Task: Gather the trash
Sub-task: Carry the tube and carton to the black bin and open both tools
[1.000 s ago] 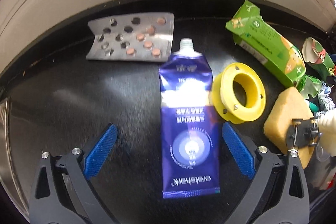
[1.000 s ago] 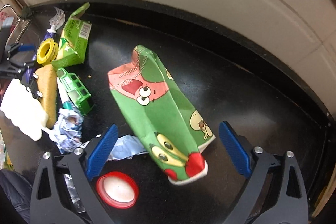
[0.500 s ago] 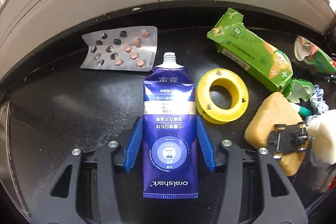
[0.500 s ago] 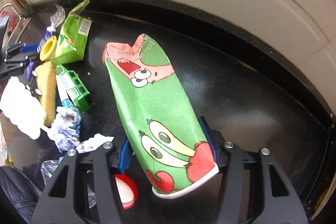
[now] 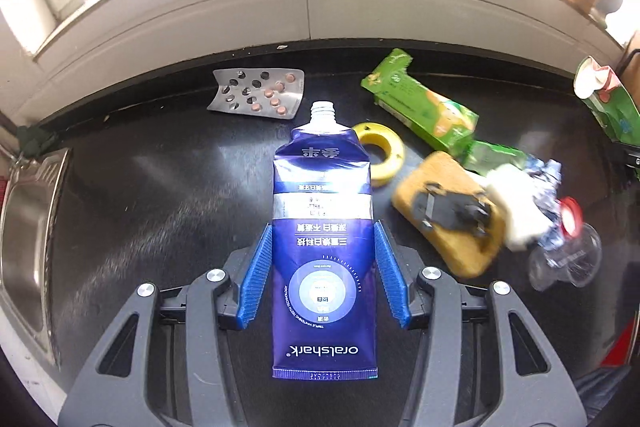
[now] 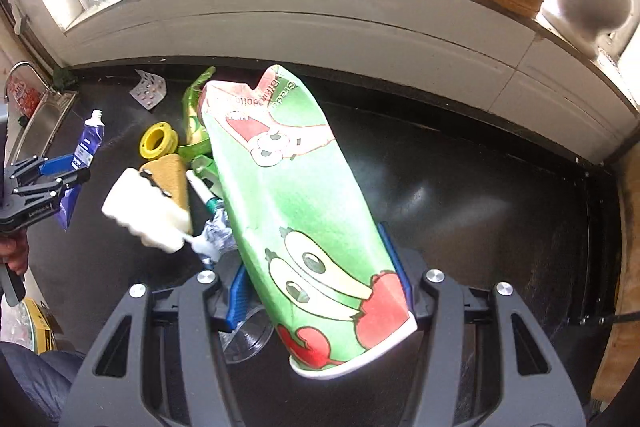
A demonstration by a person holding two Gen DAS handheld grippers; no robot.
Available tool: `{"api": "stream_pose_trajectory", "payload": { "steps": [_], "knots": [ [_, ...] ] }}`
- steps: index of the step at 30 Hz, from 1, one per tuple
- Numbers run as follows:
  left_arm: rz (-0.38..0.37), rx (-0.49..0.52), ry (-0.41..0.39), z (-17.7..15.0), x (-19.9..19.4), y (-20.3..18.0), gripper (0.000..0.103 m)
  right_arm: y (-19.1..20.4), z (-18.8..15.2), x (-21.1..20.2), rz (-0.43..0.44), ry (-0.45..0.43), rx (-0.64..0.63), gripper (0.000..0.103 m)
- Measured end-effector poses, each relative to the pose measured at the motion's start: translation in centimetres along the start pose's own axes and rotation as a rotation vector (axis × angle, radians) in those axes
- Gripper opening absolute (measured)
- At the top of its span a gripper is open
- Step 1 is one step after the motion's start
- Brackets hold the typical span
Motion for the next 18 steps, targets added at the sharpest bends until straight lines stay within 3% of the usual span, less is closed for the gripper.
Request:
{"api": "stream_pose_trajectory", "payload": {
  "steps": [6,8,18],
  "knots": [
    [-0.029,0.01,-0.015,-3.2,-4.7,-2.9,0.05,2.1,-2.6,-4.9,0.023,-0.032,0.031,0.056],
    [-0.035,0.021,-0.023,-3.7,-5.6,-3.7,0.05,3.9,-3.3,-5.1,0.026,-0.04,0.025,0.056],
    [-0.025,0.016,-0.054,-4.8,-9.0,-4.9,0.05,5.6,-5.8,-7.2,0.026,-0.048,0.019,0.056]
  ]
}}
Point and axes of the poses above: each gripper's, at about its wrist camera, not at the fingertips, and x roughly the way its jaws point, y to its left, z to its top, the point moved 9 cm from there along x, roughly the way its jaws point, and after that the axes turned 14 degrees about -y, right-handed, at the moved point
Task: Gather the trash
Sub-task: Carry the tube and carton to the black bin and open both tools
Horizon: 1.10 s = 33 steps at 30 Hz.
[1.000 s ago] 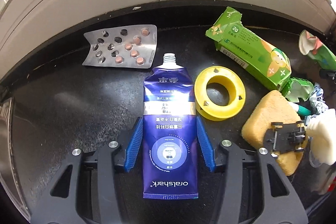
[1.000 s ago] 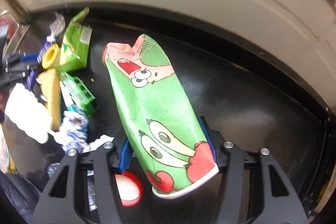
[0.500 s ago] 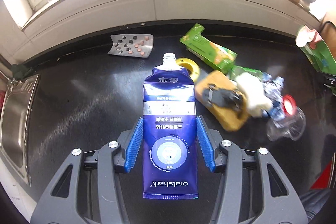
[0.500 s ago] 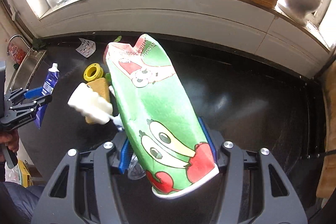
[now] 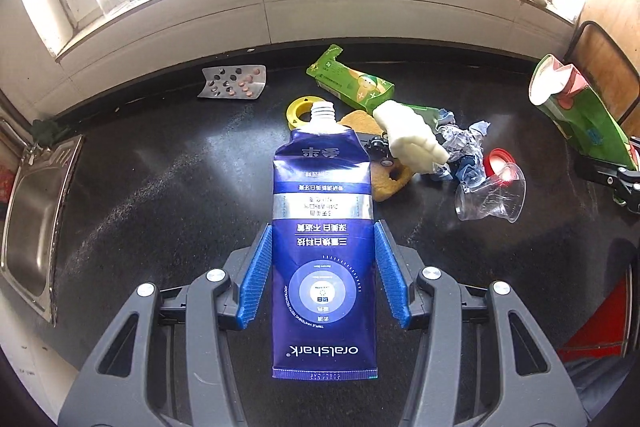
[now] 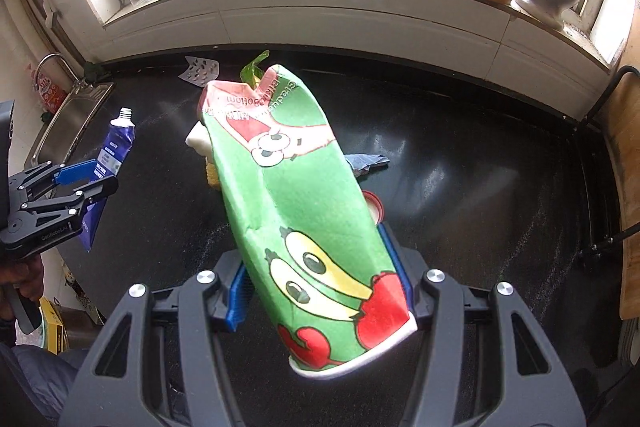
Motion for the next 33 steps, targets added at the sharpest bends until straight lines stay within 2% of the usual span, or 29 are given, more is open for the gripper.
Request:
{"api": "stream_pose_trajectory", "payload": {
  "steps": [7,14,18,24,28,33],
  "knots": [
    [0.047,-0.053,-0.023,-0.3,-1.9,2.1,0.05,1.9,0.5,-0.3,0.022,-0.013,-0.038,0.056],
    [0.159,-0.166,-0.044,-2.6,-5.6,7.9,0.05,9.7,1.5,0.7,0.146,-0.026,-0.149,0.056],
    [0.258,-0.253,-0.05,-5.4,-8.6,12.6,0.05,17.2,2.1,1.5,0.261,-0.02,-0.245,0.056],
    [0.409,-0.41,-0.031,-12.1,-13.4,19.8,0.05,30.4,0.8,2.2,0.456,0.017,-0.406,0.056],
    [0.507,-0.53,-0.015,-17.7,-16.7,24.0,0.05,39.6,-1.7,2.4,0.588,0.07,-0.502,0.056],
    [0.588,-0.654,0.002,-24.5,-19.8,27.7,0.05,49.8,-6.4,2.0,0.721,0.151,-0.607,0.056]
  ]
}}
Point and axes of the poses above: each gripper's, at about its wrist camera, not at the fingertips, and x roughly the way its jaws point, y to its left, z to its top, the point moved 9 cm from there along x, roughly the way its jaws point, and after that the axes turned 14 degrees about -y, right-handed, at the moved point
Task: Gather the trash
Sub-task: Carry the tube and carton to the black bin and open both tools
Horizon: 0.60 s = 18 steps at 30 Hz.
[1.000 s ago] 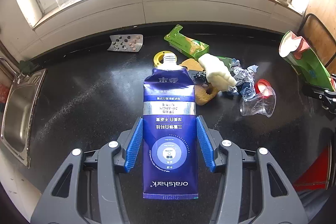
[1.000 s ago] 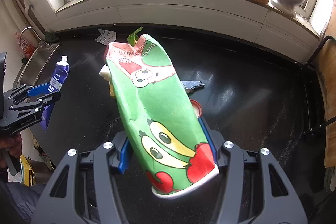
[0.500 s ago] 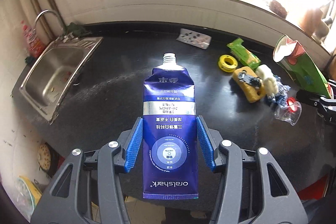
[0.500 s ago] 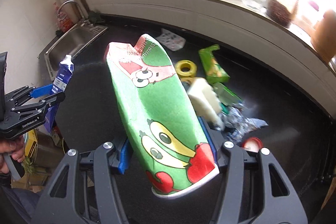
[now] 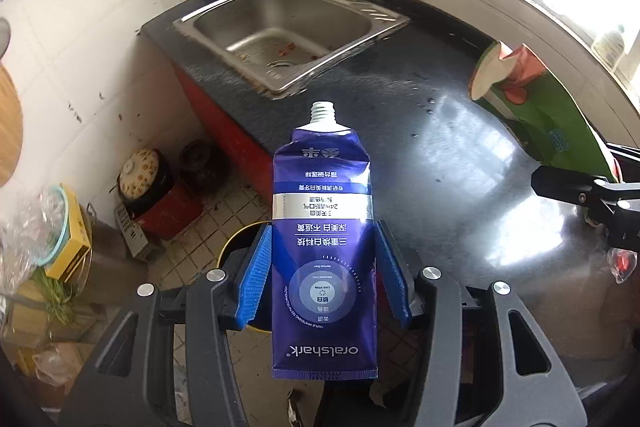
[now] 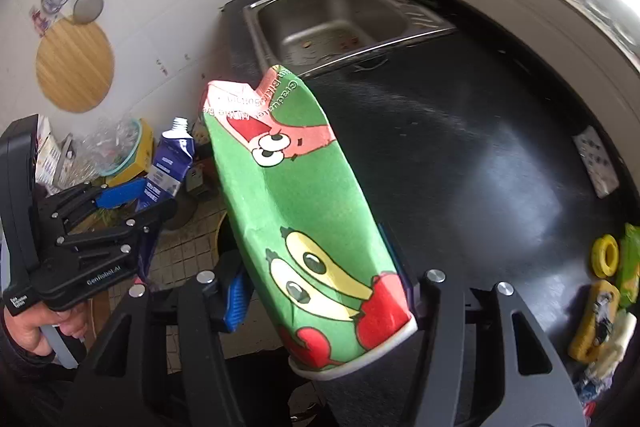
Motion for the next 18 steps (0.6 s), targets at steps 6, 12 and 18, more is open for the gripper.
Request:
{"api": "stream_pose_trajectory", "payload": {
  "steps": [6,12,18],
  "knots": [
    [0.045,-0.137,0.048,-5.1,2.0,6.7,0.05,8.9,0.4,7.4,0.119,0.093,-0.069,0.056],
    [0.049,-0.257,0.098,-10.6,5.6,10.8,0.05,14.5,-1.2,13.6,0.176,0.198,-0.077,0.056],
    [0.035,-0.343,0.139,-14.0,9.2,13.2,0.05,16.3,-3.8,18.8,0.148,0.289,-0.116,0.056]
  ]
}}
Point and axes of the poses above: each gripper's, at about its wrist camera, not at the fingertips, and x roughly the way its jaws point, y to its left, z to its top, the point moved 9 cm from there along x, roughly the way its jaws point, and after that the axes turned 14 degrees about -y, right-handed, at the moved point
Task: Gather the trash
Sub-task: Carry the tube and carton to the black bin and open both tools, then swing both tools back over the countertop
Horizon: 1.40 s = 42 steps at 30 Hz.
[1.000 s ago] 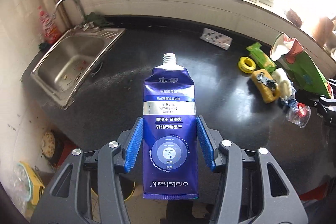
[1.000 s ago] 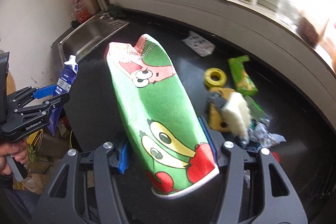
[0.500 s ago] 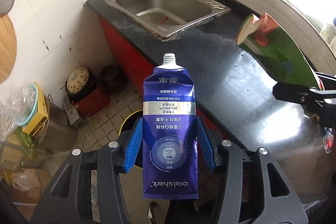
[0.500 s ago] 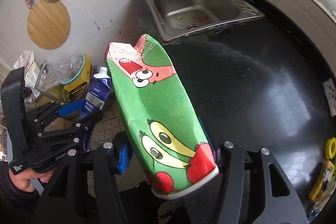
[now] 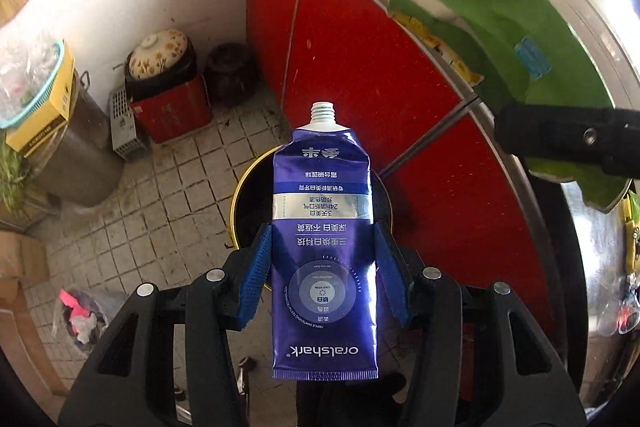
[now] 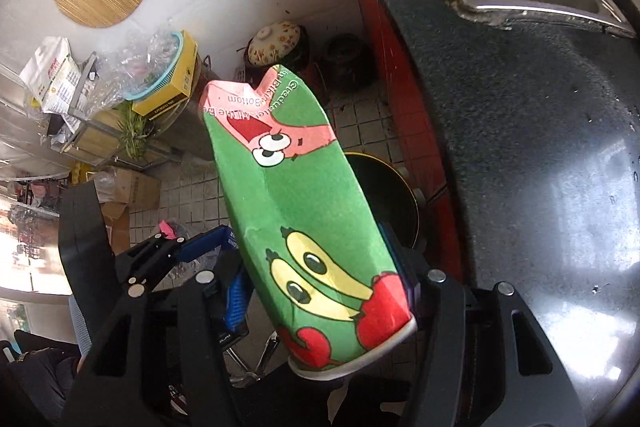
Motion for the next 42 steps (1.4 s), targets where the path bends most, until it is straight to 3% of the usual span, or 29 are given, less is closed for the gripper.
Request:
{"api": "stream_pose_trajectory", "payload": {
  "steps": [7,8,9,10,19,23,28,33,37,42],
  "knots": [
    [-0.029,-0.017,0.03,-1.0,2.7,0.3,0.05,-0.1,-0.2,3.5,-0.036,0.053,0.007,0.06],
    [-0.026,-0.016,0.037,-1.1,3.0,0.4,0.059,0.2,-0.1,3.7,-0.024,0.06,0.019,0.064],
    [-0.011,-0.01,0.046,-1.2,3.3,0.6,0.07,0.2,0.1,4.0,-0.009,0.068,0.035,0.075],
    [0.005,-0.008,0.048,-1.2,3.6,0.8,0.086,0.3,0.2,3.8,-0.001,0.062,0.047,0.081],
    [0.01,-0.012,0.001,0.2,0.9,1.2,0.087,-0.2,1.1,-0.1,0.013,-0.002,0.034,0.082],
    [0.003,0.046,-0.04,2.2,-1.8,-1.3,0.094,-1.6,1.2,-4.8,-0.016,-0.085,0.036,0.086],
    [-0.058,0.184,-0.079,5.4,-4.2,-7.8,0.096,-7.5,0.2,-13.4,-0.12,-0.217,0.126,0.093],
    [-0.196,0.387,-0.124,6.4,-6.4,-18.5,0.096,-15.6,-4.0,-23.6,-0.313,-0.354,0.296,0.094],
    [-0.368,0.543,-0.128,4.7,-8.5,-28.7,0.096,-21.2,-9.8,-31.7,-0.498,-0.432,0.425,0.094],
    [-0.544,0.715,-0.111,0.7,-11.9,-39.5,0.096,-26.7,-19.9,-41.3,-0.696,-0.51,0.621,0.094]
  ]
}}
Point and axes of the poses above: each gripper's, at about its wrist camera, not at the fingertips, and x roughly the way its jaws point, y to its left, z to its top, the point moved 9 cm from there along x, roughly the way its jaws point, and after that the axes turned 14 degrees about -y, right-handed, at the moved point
